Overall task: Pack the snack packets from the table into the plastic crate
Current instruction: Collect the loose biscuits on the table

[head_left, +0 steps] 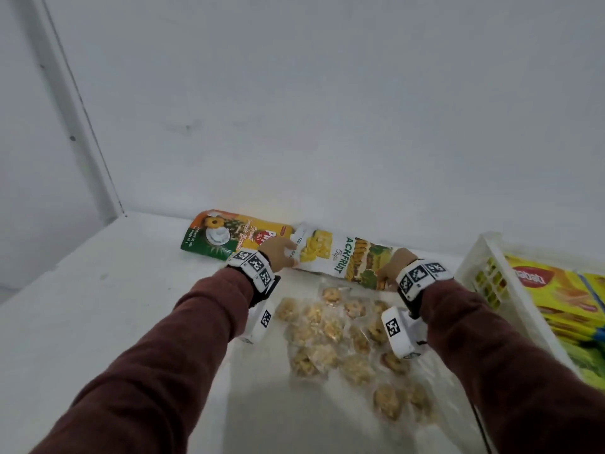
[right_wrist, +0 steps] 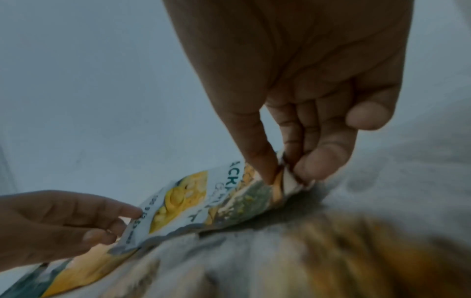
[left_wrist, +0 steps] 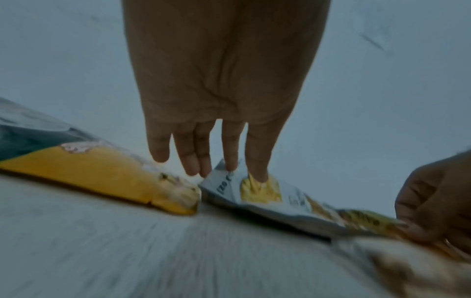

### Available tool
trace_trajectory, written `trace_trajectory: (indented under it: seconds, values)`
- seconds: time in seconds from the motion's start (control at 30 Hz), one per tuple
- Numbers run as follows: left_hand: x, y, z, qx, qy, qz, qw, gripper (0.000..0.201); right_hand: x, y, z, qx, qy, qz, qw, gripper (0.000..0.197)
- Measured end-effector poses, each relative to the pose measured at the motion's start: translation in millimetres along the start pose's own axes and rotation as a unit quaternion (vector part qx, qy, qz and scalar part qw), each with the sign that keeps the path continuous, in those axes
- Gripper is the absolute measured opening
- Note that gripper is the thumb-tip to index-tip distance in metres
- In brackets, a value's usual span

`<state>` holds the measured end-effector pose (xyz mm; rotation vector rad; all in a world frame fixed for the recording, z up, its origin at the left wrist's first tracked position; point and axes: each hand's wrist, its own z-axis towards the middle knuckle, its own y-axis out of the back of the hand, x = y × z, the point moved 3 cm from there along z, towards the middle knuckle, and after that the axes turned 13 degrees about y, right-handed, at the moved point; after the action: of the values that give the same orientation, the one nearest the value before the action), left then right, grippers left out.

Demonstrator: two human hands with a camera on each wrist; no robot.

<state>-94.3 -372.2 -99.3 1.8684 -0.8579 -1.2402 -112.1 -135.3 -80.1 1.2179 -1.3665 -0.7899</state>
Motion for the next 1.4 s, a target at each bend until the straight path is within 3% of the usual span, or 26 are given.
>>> trace_trajectory:
  seconds: [0.1, 0.2, 0.27, 0.33, 0.43, 0.5, 0.6, 0.67, 0.77, 0.87, 1.0, 1.07, 1.13, 1.27, 1.33, 1.4]
  values:
    - [5.6, 25.6, -24.5, -0.030, -0.026, -0.029, 0.999, 0.044, 8.2, 24.6, -3.8, -0.017, 0.005, 0.049, 0.999, 0.027]
    - [26.1, 60.7, -55.0, -0.078, -0.025, -0.062, 0.995, 0.039, 36.8, 48.2, -27.4, -0.039, 0.065, 0.133, 0.988, 0.027]
    - [47.5, 79.4, -71.6, -0.063, -0.016, -0.030, 0.997, 0.040, 63.3, 52.9, -50.2, -0.041, 0.114, 0.190, 0.974, 0.026]
    - [72.2, 89.5, -91.1, -0.008, 0.004, 0.058, 0.998, 0.045, 92.8, 43.2, -72.4, -0.013, 0.147, 0.238, 0.960, 0.022]
    - [103.7, 91.5, -115.8, 0.020, 0.015, 0.176, 0.984, 0.087, 134.0, 10.7, -99.3, 0.033, 0.169, 0.290, 0.941, 0.028]
    - [111.6, 83.2, -128.0, 0.016, -0.044, 0.233, 0.971, 0.118, 159.7, -10.9, -114.2, 0.037, 0.178, 0.323, 0.929, 0.033]
    - [117.0, 65.5, -138.2, 0.058, -0.104, 0.285, 0.951, 0.136, 188.7, -34.9, -133.6, 0.037, 0.204, 0.348, 0.914, 0.028]
    - [125.6, 63.1, -140.9, 0.061, -0.119, 0.272, 0.953, 0.140, 205.2, -43.9, -144.1, 0.035, 0.228, 0.346, 0.909, 0.021]
    - [139.6, 68.6, -145.8, 0.073, -0.151, 0.184, 0.968, 0.139, 219.9, -49.5, -154.2, 0.006, 0.257, 0.324, 0.911, 0.018]
    - [154.9, 76.6, -155.4, 0.114, -0.195, 0.040, 0.973, 0.131, 231.0, -49.4, -163.3, -0.052, 0.360, 0.216, 0.906, 0.028]
    - [168.2, 86.2, -167.8, 0.129, -0.247, -0.054, 0.959, 0.123, 249.0, -55.6, -180.1, -0.062, 0.503, 0.098, 0.856, 0.009]
    - [173.5, 89.7, -171.9, 0.133, -0.269, -0.066, 0.952, 0.122, 259.2, -57.7, -185.7, -0.061, 0.537, 0.067, 0.839, 0.013]
    - [178.3, 92.4, -174.3, 0.146, -0.276, -0.084, 0.946, 0.120, 270.8, -58.4, -187.0, -0.108, 0.575, 0.006, 0.811, 0.022]
    - [183.9, 94.5, -173.1, 0.151, -0.281, -0.086, 0.944, 0.120, 287.0, -62.5, -177.0, -0.172, 0.559, -0.142, 0.799, 0.012]
    - [184.7, 100.9, -174.8, 0.131, -0.273, -0.065, 0.951, 0.119, 285.0, -61.1, -176.2, -0.177, 0.559, -0.126, 0.800, 0.012]
    - [187.3, 111.4, -174.2, 0.085, -0.263, -0.022, 0.961, 0.119, 274.4, -53.4, -176.9, -0.234, 0.539, -0.094, 0.804, 0.013]
